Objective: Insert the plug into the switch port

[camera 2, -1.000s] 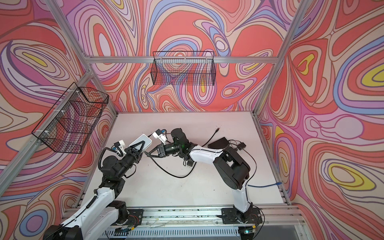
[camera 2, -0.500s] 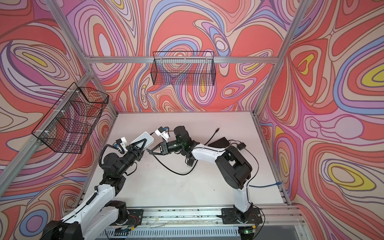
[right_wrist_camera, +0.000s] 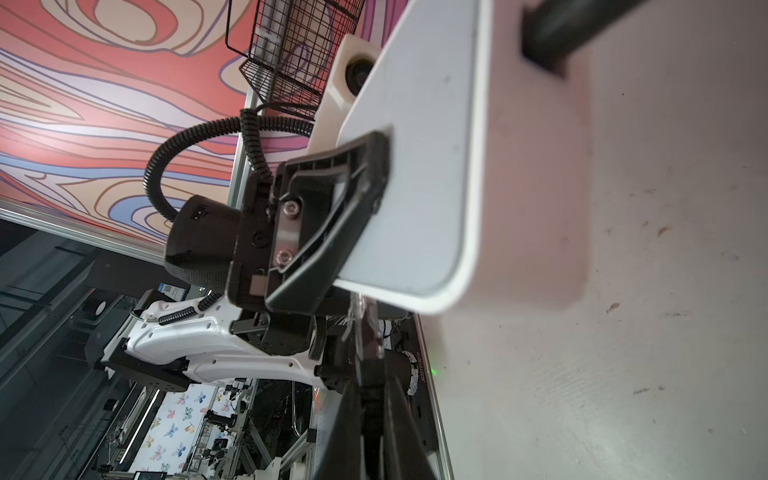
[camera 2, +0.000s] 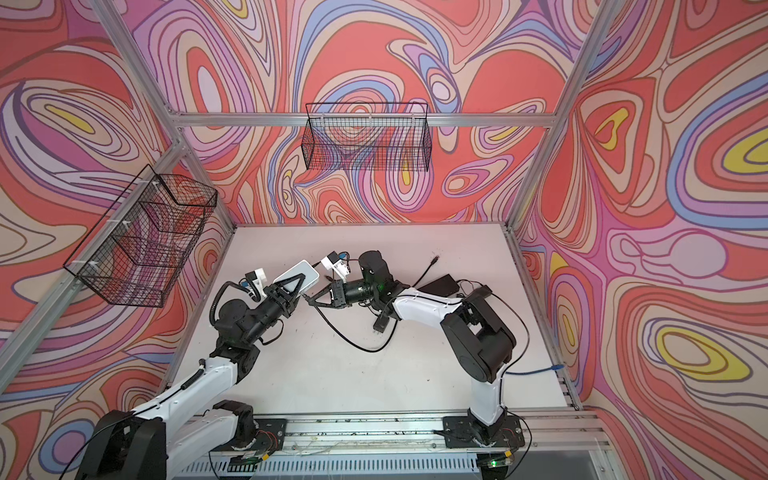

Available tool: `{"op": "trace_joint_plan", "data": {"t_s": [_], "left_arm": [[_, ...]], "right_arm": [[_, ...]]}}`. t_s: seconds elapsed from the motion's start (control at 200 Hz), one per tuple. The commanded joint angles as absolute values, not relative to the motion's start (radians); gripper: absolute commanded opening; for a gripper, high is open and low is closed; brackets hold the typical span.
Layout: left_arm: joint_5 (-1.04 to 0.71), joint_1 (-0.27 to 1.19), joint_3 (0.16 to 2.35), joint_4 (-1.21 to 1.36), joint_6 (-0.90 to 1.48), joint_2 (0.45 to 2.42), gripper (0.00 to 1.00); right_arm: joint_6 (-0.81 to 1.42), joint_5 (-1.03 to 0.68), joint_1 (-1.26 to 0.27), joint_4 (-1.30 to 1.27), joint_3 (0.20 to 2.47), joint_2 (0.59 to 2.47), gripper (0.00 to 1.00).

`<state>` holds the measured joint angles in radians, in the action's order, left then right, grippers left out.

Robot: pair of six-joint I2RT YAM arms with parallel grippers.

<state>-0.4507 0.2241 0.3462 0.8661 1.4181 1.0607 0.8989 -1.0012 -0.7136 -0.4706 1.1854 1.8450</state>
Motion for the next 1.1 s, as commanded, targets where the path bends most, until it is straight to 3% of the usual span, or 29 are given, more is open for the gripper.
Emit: {"op": "trace_joint_plan", "data": {"t_s": [0.0, 0.386, 0.791, 1.097], "left_arm": [[-0.514, 0.281, 0.370, 0.973, 1.414, 1.107, 0.09], [-0.499, 0.396, 0.436, 1.227, 1.454, 1.345, 0.08], [-0.505, 0.402, 0.444, 1.151, 1.419, 1.296, 0.07], [-0.519, 0.438, 0.503, 1.207, 1.425, 1.377, 0.07]], "right_arm": [[0.920, -0.939, -0.698, -0.569, 1.163, 1.778, 0.00], [0.884, -0.871, -0.671, -0.491, 1.057, 1.609, 0.00], [0.890, -0.863, -0.574, -0.448, 0.985, 1.537, 0.00], [0.914, -0.870, -0.561, -0.471, 0.945, 1.506, 0.00]]}}
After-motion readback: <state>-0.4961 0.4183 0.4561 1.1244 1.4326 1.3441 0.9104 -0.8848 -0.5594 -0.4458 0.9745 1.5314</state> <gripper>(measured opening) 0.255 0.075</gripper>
